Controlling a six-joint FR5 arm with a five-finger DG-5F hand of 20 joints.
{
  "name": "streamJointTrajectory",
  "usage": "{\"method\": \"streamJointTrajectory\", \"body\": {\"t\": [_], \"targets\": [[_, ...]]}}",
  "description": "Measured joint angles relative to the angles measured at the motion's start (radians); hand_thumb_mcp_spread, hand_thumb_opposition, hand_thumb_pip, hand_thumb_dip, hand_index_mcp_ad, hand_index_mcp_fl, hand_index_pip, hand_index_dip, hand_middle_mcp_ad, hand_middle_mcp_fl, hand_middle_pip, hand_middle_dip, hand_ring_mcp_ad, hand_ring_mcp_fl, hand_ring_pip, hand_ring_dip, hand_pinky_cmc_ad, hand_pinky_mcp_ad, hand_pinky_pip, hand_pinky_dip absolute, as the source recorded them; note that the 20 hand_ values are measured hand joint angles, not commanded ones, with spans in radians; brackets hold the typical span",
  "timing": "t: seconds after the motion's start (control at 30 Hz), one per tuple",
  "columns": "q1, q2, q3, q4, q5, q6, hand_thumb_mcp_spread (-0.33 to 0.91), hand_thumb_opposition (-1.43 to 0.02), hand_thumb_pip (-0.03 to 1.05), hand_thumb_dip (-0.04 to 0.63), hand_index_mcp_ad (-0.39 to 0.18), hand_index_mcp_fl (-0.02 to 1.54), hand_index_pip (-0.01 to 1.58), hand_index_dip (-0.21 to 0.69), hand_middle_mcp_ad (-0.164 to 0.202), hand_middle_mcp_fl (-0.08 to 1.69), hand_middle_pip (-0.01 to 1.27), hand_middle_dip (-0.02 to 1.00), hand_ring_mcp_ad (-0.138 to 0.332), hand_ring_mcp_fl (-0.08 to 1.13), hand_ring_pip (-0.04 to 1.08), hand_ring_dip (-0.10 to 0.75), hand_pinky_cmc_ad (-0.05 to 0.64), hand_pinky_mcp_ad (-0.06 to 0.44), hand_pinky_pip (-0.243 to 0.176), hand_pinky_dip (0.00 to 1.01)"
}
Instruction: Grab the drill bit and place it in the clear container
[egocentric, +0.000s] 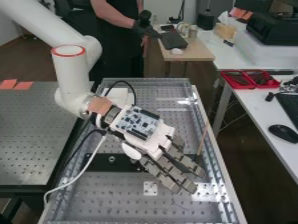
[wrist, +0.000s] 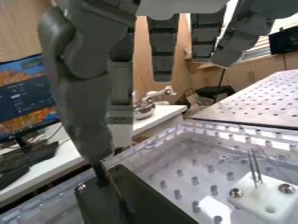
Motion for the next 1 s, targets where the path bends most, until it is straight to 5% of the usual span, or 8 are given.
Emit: {"method": "streamJointTrajectory", "body": {"t": [0.57, 1.0], "targets": [[0.006, -0.023, 0.009, 0.0, 0.002, 0.0, 0.61, -0.87, 0.34, 0.223, -0.178, 0.51, 0.95, 0.295, 0.089, 0.2, 0.14, 0.16, 0.204, 0.03, 0.1, -0.023, 0.326, 0.183, -0.089, 0.18], [0.011, -0.035, 0.018, 0.002, 0.007, 0.001, 0.61, -0.87, 0.34, 0.223, -0.176, 0.54, 0.93, 0.293, 0.08, 0.2, 0.15, 0.17, 0.201, 0.03, 0.1, -0.021, 0.326, 0.171, -0.089, 0.18]]}}
